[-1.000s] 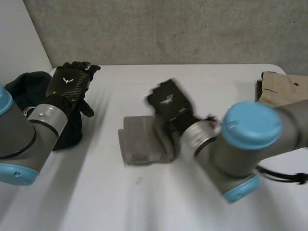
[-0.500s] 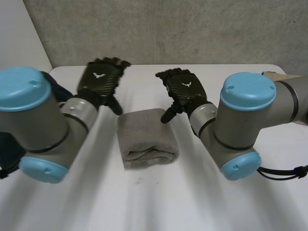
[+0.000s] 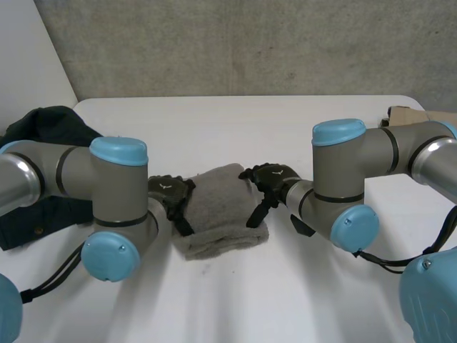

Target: Fold the laundry.

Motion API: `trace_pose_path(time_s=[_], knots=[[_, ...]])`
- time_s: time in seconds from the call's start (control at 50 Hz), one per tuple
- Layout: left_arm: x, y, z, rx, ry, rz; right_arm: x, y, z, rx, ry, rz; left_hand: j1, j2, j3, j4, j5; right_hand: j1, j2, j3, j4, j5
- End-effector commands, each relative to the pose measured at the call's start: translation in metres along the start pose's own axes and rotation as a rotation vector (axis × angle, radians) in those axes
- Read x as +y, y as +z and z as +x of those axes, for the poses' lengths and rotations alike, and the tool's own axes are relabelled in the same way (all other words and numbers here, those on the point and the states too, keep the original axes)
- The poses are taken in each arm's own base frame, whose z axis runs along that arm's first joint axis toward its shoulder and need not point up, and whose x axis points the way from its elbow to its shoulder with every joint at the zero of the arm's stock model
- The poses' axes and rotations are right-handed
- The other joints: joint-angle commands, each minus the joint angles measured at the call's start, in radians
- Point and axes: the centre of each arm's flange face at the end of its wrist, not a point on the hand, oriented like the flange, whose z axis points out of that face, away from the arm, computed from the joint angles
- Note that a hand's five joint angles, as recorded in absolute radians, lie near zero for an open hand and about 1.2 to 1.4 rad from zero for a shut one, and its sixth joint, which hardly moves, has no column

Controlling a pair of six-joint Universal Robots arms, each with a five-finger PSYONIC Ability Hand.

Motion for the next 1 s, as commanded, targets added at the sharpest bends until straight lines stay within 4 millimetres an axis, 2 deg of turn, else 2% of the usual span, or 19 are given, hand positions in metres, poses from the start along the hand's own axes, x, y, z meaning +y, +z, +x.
trace_pose_path(time_s=[0.02, 0.08, 0.1, 0.18, 0.2, 0.26, 0.28, 0.34, 0.36, 0.44, 0.52, 0.58, 0.68, 0.92, 1.0], knots=[[-0.041, -0.029, -0.014, 0.012, -0.01, 0.129, -0.026, -0.023, -0.007, 0.088, -0.241, 0.068, 0.012, -0.034, -0.038, -0.028, -0.05, -0.052, -0.038, -0.033, -0.038, -0.048], [-0.062, -0.041, -0.024, 0.015, -0.026, 0.215, -0.038, -0.038, -0.015, 0.137, -0.32, 0.144, 0.012, -0.034, -0.038, -0.028, -0.05, -0.052, -0.038, -0.033, -0.038, -0.048], [-0.074, -0.048, -0.031, 0.013, -0.036, 0.272, -0.04, -0.042, -0.019, 0.145, -0.339, 0.165, 0.012, -0.034, -0.038, -0.028, -0.05, -0.052, -0.038, -0.033, -0.038, -0.048], [-0.1, -0.068, -0.045, 0.049, -0.073, 0.4, -0.038, -0.063, -0.042, 0.144, -0.426, 0.266, 0.012, -0.034, -0.038, -0.028, -0.05, -0.052, -0.038, -0.033, -0.038, -0.048], [-0.104, -0.072, -0.047, 0.061, -0.08, 0.419, -0.032, -0.071, -0.053, 0.127, -0.454, 0.298, 0.012, -0.034, -0.038, -0.028, -0.05, -0.052, -0.038, -0.033, -0.038, -0.048], [-0.115, -0.086, -0.052, 0.162, -0.117, 0.478, -0.019, -0.081, -0.068, 0.098, -0.489, 0.334, 0.012, -0.034, -0.038, -0.028, -0.05, -0.052, -0.038, -0.033, -0.038, -0.048], [-0.117, -0.089, -0.051, 0.2, -0.129, 0.486, -0.008, -0.086, -0.077, 0.073, -0.497, 0.339, 0.012, -0.034, -0.038, -0.028, -0.05, -0.052, -0.038, -0.033, -0.038, -0.048], [-0.119, -0.104, -0.046, 0.367, -0.163, 0.488, 0.011, -0.091, -0.087, 0.035, -0.498, 0.331, 0.012, -0.034, -0.038, -0.028, -0.05, -0.052, -0.038, -0.033, -0.038, -0.048], [-0.119, -0.106, -0.045, 0.402, -0.169, 0.483, 0.023, -0.092, -0.092, 0.011, -0.495, 0.32, 0.012, -0.034, -0.038, -0.028, -0.05, -0.052, -0.038, -0.033, -0.038, -0.048], [-0.114, -0.122, -0.035, 0.581, -0.167, 0.466, 0.044, -0.085, -0.098, -0.01, -0.483, 0.308, 0.012, -0.034, -0.038, -0.028, -0.05, 0.041, 0.056, 0.061, 0.056, 0.045], [-0.106, -0.135, -0.023, 0.694, -0.125, 0.47, 0.052, -0.072, -0.098, 0.001, -0.49, 0.32, 0.012, -0.034, -0.038, -0.028, -0.05, 0.045, 0.059, 0.064, 0.059, 0.049], [-0.105, -0.134, -0.019, 0.675, -0.104, 0.488, 0.055, -0.057, -0.096, 0.02, -0.514, 0.339, 0.012, -0.034, -0.038, -0.028, -0.05, 0.094, 0.108, 0.114, 0.108, 0.098], [-0.102, -0.129, -0.016, 0.619, -0.099, 0.502, 0.054, -0.042, -0.093, 0.048, -0.541, 0.373, 0.012, -0.034, -0.038, -0.028, -0.05, 0.162, 0.176, 0.181, 0.176, 0.166], [-0.102, -0.124, -0.019, 0.582, -0.102, 0.531, 0.047, -0.028, -0.094, 0.057, -0.555, 0.428, 0.012, -0.034, -0.038, -0.028, -0.05, 0.373, 0.388, 0.393, 0.388, 0.377], [-0.102, -0.124, -0.02, 0.579, -0.108, 0.528, 0.043, -0.023, -0.094, 0.056, -0.551, 0.45, 0.012, -0.034, -0.038, -0.028, -0.05, 0.572, 0.587, 0.592, 0.587, 0.577]])
